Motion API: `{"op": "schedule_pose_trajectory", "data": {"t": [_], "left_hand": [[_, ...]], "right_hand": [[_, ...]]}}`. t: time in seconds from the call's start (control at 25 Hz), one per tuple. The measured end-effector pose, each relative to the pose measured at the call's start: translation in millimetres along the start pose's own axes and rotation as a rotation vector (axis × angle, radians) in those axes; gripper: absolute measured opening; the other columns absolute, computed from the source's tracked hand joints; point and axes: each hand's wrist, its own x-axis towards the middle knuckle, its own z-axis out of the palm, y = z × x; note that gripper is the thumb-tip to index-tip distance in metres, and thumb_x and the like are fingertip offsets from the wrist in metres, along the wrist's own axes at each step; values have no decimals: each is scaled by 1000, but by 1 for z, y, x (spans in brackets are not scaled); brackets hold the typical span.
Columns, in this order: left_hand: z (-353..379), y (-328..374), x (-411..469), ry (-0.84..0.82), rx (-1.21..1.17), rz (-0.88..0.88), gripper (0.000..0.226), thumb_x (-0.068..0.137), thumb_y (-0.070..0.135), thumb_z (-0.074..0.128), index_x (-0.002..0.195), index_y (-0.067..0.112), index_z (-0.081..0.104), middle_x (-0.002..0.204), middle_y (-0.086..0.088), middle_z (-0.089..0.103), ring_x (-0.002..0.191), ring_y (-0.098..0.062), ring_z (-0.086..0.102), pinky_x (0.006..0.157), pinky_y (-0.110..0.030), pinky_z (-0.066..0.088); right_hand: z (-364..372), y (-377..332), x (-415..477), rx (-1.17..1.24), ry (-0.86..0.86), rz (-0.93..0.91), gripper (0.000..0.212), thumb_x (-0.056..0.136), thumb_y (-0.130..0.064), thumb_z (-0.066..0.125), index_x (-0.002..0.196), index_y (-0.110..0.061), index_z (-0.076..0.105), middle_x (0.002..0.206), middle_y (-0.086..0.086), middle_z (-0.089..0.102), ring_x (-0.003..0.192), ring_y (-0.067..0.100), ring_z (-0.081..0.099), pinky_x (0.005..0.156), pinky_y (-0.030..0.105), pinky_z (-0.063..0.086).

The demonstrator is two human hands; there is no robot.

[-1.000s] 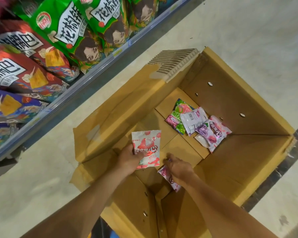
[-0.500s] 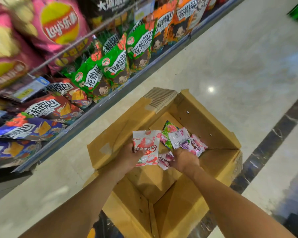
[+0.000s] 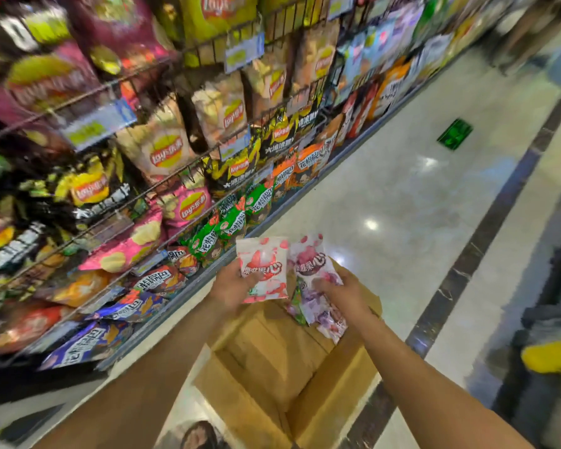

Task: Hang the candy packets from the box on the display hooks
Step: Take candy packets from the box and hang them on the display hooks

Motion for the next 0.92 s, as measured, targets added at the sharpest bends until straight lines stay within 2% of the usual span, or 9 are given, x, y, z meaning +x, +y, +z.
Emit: {"op": "schedule_pose_trajectory", "data": {"t": [0.08, 0.12, 0.24, 0.36, 0.44, 0.52, 0.64, 0.8, 0.92], "left_hand": [[-13, 46, -39, -36, 18, 71, 21, 99, 12, 70, 118, 21, 67, 116, 1, 77, 107, -22, 74, 92, -42, 61], [-21, 64, -55, -38, 39, 118, 25, 99, 16, 71, 123, 19, 66, 120, 0, 75, 109, -21, 73, 92, -39, 59], [-46, 116, -106, -98, -3, 189, 48, 90, 32, 82, 131, 20, 62, 130, 0, 72, 114, -16, 71, 96, -41, 59], [-66, 164, -170, -146, 3, 262, 19, 99, 13, 70, 113, 23, 63, 104, 12, 73, 91, 1, 72, 68, -10, 55], [-80, 188, -209, -163, 20, 348, 20, 100, 5, 65, 115, 19, 62, 102, 9, 72, 77, 9, 72, 60, -7, 52], [-95, 202, -242, -189, 28, 414, 23, 100, 7, 65, 121, 17, 62, 112, -2, 75, 80, 8, 73, 61, -9, 53], [-115, 215, -286, -189, -10, 474, 29, 101, 14, 66, 121, 31, 54, 107, 9, 69, 70, 15, 66, 62, -4, 48], [-140, 222, -341, -101, -3, 602, 23, 101, 17, 67, 115, 30, 55, 109, 10, 69, 75, 10, 67, 73, -13, 54], [-160, 211, -378, -11, 13, 635, 53, 90, 47, 78, 136, 27, 60, 100, -11, 69, 91, -34, 70, 79, -44, 58]], "right_hand": [[-8, -43, -48, 82, 36, -31, 22, 89, -12, 79, 102, -22, 64, 93, 1, 75, 70, 4, 70, 59, 20, 55], [-12, -63, -72, 115, 62, -68, 20, 90, -12, 78, 103, -19, 65, 94, 4, 75, 67, 4, 70, 56, 18, 52], [-22, -119, -146, 183, 95, -166, 29, 92, -17, 77, 117, -18, 63, 106, 1, 77, 86, 12, 74, 61, 19, 55], [-30, -158, -209, 252, 119, -242, 33, 91, -15, 77, 120, -18, 63, 104, 0, 79, 90, 17, 76, 63, 18, 54], [-35, -183, -250, 271, 138, -302, 36, 90, -13, 78, 122, -16, 62, 103, 3, 79, 88, 19, 77, 65, 21, 56], [-37, -198, -286, 292, 133, -350, 37, 90, -12, 78, 122, -16, 60, 106, 4, 79, 91, 20, 77, 68, 24, 58], [-34, -214, -326, 307, 112, -412, 42, 90, -10, 78, 126, -16, 57, 111, 6, 78, 98, 25, 76, 78, 33, 62], [-19, -227, -370, 299, 57, -518, 53, 82, -20, 80, 129, -17, 55, 112, 4, 77, 103, 28, 74, 84, 40, 60], [-3, -231, -406, 293, -7, -589, 55, 80, -23, 79, 130, -18, 56, 113, 2, 78, 103, 25, 74, 77, 31, 59]]}}
